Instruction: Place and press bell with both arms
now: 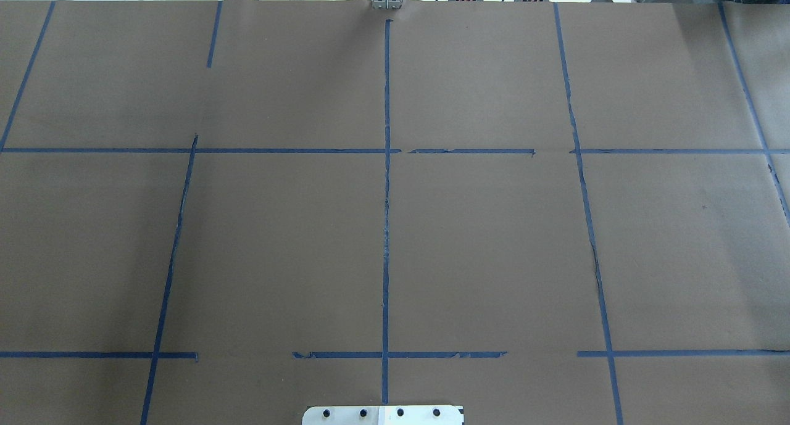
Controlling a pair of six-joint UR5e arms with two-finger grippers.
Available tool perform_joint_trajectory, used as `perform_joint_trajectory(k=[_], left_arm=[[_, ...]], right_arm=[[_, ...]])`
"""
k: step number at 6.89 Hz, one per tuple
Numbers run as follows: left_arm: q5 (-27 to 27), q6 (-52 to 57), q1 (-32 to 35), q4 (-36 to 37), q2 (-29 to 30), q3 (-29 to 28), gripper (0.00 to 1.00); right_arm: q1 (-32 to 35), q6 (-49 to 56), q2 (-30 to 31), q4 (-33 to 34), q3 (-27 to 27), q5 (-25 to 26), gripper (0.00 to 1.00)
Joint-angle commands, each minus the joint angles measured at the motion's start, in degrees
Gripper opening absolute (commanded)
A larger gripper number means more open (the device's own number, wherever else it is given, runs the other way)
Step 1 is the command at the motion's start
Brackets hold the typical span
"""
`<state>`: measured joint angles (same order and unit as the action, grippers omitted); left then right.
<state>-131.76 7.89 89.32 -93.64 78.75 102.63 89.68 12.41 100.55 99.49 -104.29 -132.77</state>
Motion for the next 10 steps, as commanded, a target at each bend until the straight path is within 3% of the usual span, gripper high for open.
perform_joint_trajectory(k=[1,6,9,10], left_arm=[[-1.9,-1.2,-0.3,-0.2,0.4,-0.7,1.0],[-1.7,-7.8,-8.1,-2.2,-1.0,-0.8,1.0],[1.9,-26.1,-21.6,-26.2,-11.4,-1.1,1.0],[2.0,-26.5,-24.5,-28.3,-13.9,-1.4,1.0]], right_arm=[[0.1,0.5,0.0,-0.1,-0.1,0.2,1.0],[-1.9,1.0,0.0,-5.0,0.1,1.9,1.0],[-1.9,0.6,0.3,-5.3,0.0,1.6,1.0],[-1.9,0.5,0.4,-5.3,0.1,1.4,1.0]])
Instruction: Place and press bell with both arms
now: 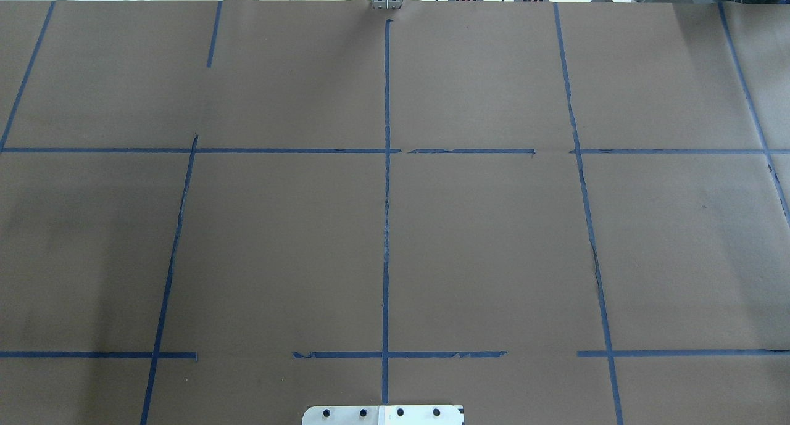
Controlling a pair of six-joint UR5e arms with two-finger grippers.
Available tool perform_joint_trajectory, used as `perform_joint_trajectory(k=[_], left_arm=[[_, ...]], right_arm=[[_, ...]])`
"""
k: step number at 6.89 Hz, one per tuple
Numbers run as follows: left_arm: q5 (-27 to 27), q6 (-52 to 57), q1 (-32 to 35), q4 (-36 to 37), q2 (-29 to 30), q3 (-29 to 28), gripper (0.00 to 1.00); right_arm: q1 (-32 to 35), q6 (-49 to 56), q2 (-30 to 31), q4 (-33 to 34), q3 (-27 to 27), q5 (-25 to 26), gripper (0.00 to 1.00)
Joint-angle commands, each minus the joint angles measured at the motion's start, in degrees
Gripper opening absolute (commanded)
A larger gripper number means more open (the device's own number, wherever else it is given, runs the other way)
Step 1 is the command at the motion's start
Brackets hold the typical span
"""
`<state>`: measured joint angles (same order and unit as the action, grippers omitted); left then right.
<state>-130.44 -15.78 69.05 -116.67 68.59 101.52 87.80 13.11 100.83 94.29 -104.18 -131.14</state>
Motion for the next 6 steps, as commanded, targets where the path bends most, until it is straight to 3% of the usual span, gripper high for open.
perform_joint_trajectory(k=[1,6], left_arm=[[0.7,-2.8,-6.9,-5.8,-4.9,-1.7,1.0],[0.7,-1.2,-15.0,-7.2,-6.6,-8.3,1.0]], right_arm=[[0.0,-0.3,0.2,-0.1,0.0,-0.4,1.0],[0.0,-0.2,0.6,-0.1,0.0,-0.6,1.0]])
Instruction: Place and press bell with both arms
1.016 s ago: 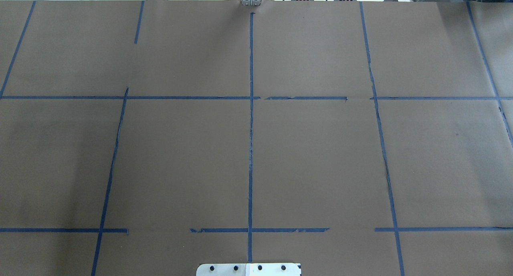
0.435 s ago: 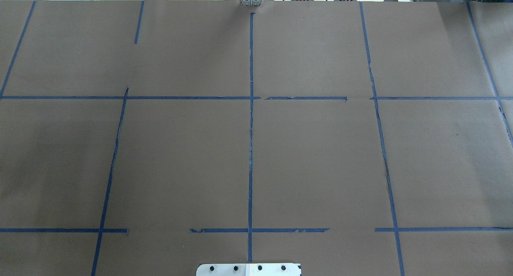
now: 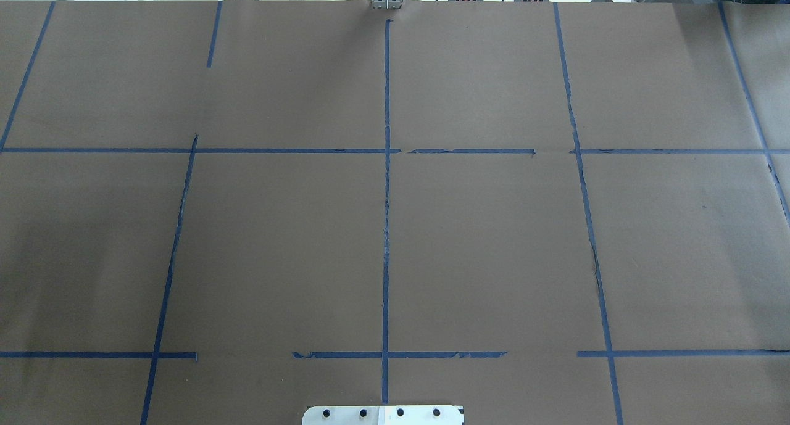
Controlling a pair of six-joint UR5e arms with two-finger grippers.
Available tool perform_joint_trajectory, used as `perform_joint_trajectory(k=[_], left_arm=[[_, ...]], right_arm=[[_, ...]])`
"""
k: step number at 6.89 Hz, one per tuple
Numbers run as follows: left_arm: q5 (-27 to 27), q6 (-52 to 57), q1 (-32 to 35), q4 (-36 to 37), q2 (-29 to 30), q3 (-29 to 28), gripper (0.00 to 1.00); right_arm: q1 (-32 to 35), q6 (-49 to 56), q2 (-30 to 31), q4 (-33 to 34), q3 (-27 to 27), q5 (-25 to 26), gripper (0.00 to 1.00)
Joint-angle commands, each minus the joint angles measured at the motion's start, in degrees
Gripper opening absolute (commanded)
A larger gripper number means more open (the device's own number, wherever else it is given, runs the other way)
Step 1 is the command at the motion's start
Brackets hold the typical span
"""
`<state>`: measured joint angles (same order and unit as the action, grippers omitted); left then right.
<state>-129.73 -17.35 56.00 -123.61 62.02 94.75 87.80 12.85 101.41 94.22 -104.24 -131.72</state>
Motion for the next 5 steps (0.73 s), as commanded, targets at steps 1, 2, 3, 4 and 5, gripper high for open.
perform_joint_trajectory(k=[1,2,3,4,5], left_arm=[[0.0,0.3,-3.7,-0.3,-0.2,-3.0,1.0],[-0.2,0.4,-4.7,-0.3,-0.2,-3.8,1.0],[-0.3,0.3,-5.8,-0.2,-0.2,-4.3,1.0],[-0.3,0.3,-6.0,-0.3,-0.2,-5.4,1.0],[-0.3,0.3,-6.2,-0.2,-0.2,-5.5,1.0]], right_arm=[[0.0,0.1,0.0,0.0,0.0,-0.1,1.0],[0.0,0.1,0.0,0.0,0.0,-0.1,1.0],[0.0,0.1,0.0,0.0,0.0,-0.1,1.0],[0.0,0.1,0.0,0.0,0.0,-0.1,1.0],[0.0,0.1,-0.1,0.0,0.0,-0.1,1.0]])
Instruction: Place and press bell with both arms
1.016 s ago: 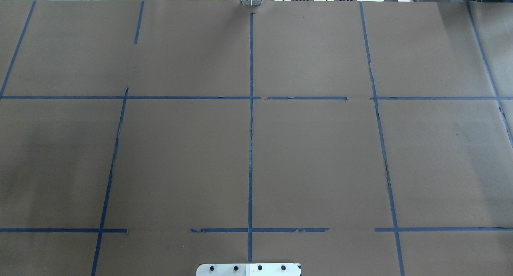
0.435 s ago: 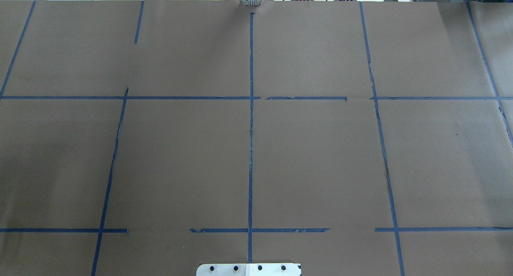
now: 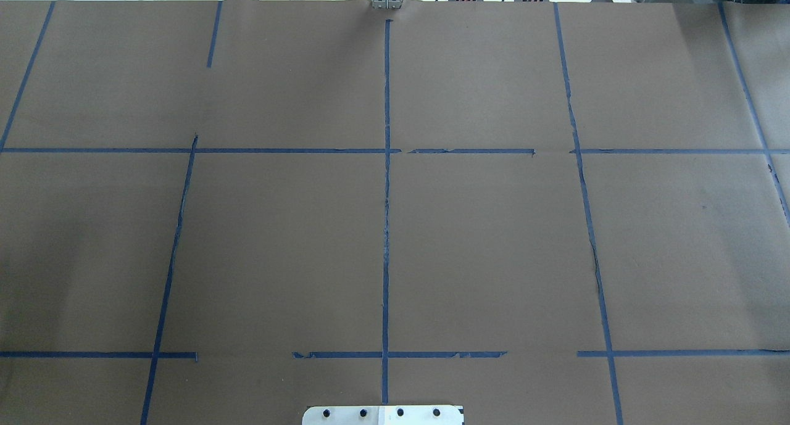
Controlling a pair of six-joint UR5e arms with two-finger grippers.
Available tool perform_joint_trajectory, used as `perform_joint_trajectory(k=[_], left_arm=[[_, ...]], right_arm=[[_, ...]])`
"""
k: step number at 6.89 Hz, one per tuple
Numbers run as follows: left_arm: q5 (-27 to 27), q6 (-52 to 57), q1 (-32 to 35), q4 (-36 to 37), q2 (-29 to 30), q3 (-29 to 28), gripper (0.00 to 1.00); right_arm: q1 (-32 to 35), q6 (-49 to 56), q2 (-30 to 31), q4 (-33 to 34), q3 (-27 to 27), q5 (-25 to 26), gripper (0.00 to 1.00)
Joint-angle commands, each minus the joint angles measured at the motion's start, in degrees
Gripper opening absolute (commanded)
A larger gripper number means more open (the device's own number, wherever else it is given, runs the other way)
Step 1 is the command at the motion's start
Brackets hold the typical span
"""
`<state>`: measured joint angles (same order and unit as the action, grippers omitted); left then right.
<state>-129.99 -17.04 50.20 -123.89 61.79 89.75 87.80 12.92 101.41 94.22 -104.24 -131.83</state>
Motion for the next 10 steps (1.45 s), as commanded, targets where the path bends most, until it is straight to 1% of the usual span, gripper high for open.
perform_joint_trajectory(k=[1,6,7,8,9,10], left_arm=[[-0.3,0.0,-0.9,0.0,0.0,-0.5,1.0],[-1.1,-0.1,-1.9,0.0,-0.1,-0.4,1.0],[-1.1,-0.1,-2.0,-0.4,-0.8,-0.4,0.95],[-1.2,-0.1,-2.0,-4.1,-2.5,-0.4,0.72],[-1.1,-0.1,-2.0,-5.4,-3.4,-0.4,0.37],[-1.1,-0.2,-2.1,-5.8,-3.4,-0.3,0.21]], right_arm=[[0.0,0.0,-0.1,0.0,0.0,0.0,1.0],[-0.1,0.0,-0.2,0.0,-0.1,0.1,1.0],[-0.1,0.0,-0.2,0.0,-0.1,0.1,1.0],[-0.2,-0.1,-0.2,0.0,-0.1,0.1,1.0],[-0.2,-0.1,-0.2,0.0,-0.1,0.0,1.0],[-0.3,-0.1,-0.2,0.0,-0.1,0.0,1.0]])
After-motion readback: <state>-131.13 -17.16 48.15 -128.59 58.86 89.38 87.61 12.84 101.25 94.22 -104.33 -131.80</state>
